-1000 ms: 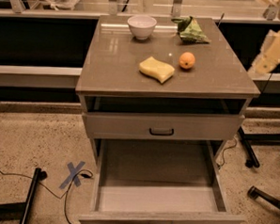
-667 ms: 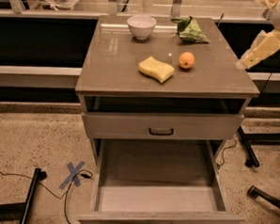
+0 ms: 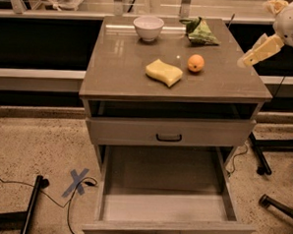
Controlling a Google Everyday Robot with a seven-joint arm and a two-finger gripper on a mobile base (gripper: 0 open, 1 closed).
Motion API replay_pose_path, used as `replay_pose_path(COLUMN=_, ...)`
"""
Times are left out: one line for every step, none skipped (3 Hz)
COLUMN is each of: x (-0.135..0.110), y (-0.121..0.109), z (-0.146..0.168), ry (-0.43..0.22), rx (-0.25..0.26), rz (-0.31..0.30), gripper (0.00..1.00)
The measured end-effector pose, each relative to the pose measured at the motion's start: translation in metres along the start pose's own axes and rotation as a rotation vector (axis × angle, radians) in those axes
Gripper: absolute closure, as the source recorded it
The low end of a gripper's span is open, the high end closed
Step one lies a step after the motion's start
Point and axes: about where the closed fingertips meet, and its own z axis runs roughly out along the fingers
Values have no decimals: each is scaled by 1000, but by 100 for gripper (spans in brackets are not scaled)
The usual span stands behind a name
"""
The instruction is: Place orange into middle drawer
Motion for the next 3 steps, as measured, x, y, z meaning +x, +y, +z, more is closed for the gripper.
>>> replay_pose_path(x=-11, y=10, z=23, ry=-110, rx=-52, rz=68, gripper=0)
replay_pose_path(x=-20, y=24, z=57, ry=-220, rx=-118, rz=201, gripper=0)
replay_pose_path(x=-25, y=39, z=85, ry=-277, rx=-190, rz=321, gripper=0)
